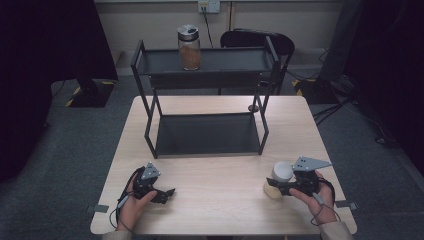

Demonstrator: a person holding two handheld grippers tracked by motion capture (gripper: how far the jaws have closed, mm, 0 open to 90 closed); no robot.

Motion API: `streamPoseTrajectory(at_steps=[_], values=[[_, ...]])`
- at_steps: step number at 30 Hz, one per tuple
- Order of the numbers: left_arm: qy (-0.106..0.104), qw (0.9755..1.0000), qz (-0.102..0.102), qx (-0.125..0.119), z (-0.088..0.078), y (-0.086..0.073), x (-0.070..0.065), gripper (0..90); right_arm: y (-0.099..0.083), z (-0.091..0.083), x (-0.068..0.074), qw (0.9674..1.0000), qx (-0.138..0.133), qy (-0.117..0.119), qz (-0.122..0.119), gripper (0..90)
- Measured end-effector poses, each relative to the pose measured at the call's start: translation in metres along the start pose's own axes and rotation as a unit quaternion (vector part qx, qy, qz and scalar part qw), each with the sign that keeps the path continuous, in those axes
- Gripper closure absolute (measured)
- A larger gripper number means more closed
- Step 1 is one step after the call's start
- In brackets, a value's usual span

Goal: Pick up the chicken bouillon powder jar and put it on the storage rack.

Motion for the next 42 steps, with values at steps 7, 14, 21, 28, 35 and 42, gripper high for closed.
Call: streamPoseTrajectory(at_steps=[7,14,21,28,35,42], values=[[0.000,1.0000,0.000,0.000,0.000,0.000,0.000,0.0,0.010,0.003,-0.002,0.9999,0.011,0.002,0.007,34.1],[0.000,1.0000,0.000,0.000,0.000,0.000,0.000,0.0,0.029,0.008,0.000,0.9998,0.019,0.006,0.007,34.2],[0.000,1.0000,0.000,0.000,0.000,0.000,0.000,0.0,0.058,0.019,0.003,0.9996,0.022,0.017,0.004,34.3],[0.000,1.0000,0.000,0.000,0.000,0.000,0.000,0.0,0.082,0.032,0.008,0.9994,0.023,0.027,-0.003,34.3],[0.000,1.0000,0.000,0.000,0.000,0.000,0.000,0.0,0.099,0.041,0.009,0.9992,0.022,0.033,-0.007,34.2],[0.000,1.0000,0.000,0.000,0.000,0.000,0.000,0.0,0.120,0.048,0.009,0.9991,0.023,0.033,-0.012,34.3]])
Point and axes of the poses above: each handheld gripper's, and its own axes: z roughly forward along the jaws, y roughly out of its top, x roughly to its left, the point moved 1 cm from there along z, roughly forward along the jaws, and after that the axes turned 1 degree about -z, right-handed, at the moved point
